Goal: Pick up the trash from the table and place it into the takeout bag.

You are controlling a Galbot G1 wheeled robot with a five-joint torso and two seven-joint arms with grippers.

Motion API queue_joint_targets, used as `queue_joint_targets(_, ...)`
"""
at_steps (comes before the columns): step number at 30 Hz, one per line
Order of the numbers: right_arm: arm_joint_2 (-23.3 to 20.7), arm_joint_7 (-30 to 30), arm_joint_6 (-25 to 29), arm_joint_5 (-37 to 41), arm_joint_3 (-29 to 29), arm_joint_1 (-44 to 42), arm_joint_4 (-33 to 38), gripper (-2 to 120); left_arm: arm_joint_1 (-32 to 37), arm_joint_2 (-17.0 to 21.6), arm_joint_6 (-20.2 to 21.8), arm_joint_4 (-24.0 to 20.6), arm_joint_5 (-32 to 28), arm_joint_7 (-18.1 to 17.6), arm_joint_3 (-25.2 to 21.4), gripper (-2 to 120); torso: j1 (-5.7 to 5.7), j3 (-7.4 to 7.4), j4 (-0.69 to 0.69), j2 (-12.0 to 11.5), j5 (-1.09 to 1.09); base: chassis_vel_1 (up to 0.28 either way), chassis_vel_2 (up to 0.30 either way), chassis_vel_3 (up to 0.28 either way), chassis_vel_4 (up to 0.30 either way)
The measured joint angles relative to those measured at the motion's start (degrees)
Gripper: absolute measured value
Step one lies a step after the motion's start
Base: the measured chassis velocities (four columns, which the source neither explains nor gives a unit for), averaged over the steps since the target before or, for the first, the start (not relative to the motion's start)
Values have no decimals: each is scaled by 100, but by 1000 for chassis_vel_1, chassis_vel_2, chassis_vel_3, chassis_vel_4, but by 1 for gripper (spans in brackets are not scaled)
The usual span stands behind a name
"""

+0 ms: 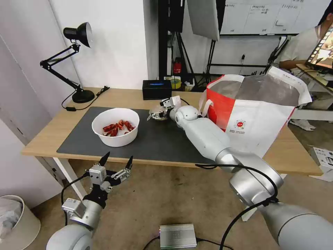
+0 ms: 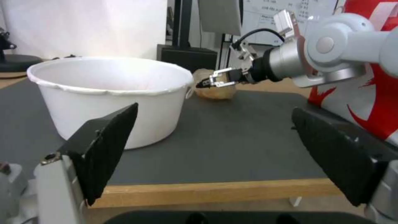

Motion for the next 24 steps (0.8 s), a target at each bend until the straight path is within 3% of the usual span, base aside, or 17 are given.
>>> queue_joint_targets(20,8,-36,100,-114,45,-21,-137,100,-34,0,-3,60,10,-1,72,100,0,0,0,0,0,0,0,0,0)
queue_joint_targets(24,2,-3,102,-109,36,-15,-103,87,-55,4,-4,79,11,-2,94,100,0,0,0,0,0,0,0,0,0)
